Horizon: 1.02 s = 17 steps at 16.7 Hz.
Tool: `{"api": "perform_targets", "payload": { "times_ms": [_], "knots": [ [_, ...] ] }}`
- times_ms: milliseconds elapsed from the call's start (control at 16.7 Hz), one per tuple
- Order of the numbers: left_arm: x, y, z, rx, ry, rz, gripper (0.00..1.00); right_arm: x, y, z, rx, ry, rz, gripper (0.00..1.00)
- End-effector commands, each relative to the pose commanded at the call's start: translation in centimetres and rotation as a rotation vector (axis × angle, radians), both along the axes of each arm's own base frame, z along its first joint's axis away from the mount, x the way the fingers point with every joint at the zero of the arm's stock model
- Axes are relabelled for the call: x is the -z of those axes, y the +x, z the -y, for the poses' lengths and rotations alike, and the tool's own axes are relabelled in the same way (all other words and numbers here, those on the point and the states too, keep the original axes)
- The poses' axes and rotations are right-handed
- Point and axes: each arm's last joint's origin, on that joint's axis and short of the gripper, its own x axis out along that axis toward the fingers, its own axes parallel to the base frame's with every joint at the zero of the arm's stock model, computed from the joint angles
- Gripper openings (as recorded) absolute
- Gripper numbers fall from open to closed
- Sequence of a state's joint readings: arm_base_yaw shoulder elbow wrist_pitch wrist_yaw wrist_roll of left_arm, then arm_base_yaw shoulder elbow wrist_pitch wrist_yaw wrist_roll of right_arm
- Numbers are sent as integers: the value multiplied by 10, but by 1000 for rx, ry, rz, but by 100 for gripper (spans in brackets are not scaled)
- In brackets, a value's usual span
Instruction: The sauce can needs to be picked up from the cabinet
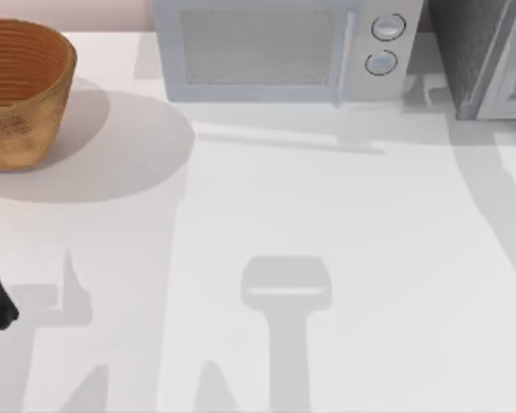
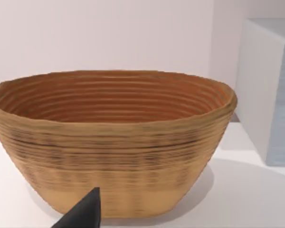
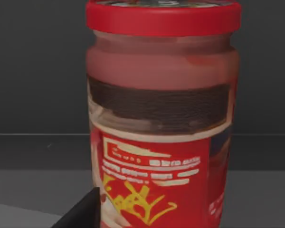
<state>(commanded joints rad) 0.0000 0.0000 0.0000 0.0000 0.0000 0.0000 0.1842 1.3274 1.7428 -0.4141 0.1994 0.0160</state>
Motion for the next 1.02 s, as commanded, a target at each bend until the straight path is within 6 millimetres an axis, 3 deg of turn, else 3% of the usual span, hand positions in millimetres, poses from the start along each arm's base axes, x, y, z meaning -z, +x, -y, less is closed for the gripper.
{"api": "perform_targets", "payload": {
  "times_ms": [300,660,1020],
  "knots": [
    [0,0,0,0,0,0,100,3,25,-23,7,2,-11,100],
    [0,0,0,0,0,0,100,2,30,-23,8,3,-9,100],
    [0,0,0,0,0,0,100,2,77,-25,7,3,-10,100]
  ]
}}
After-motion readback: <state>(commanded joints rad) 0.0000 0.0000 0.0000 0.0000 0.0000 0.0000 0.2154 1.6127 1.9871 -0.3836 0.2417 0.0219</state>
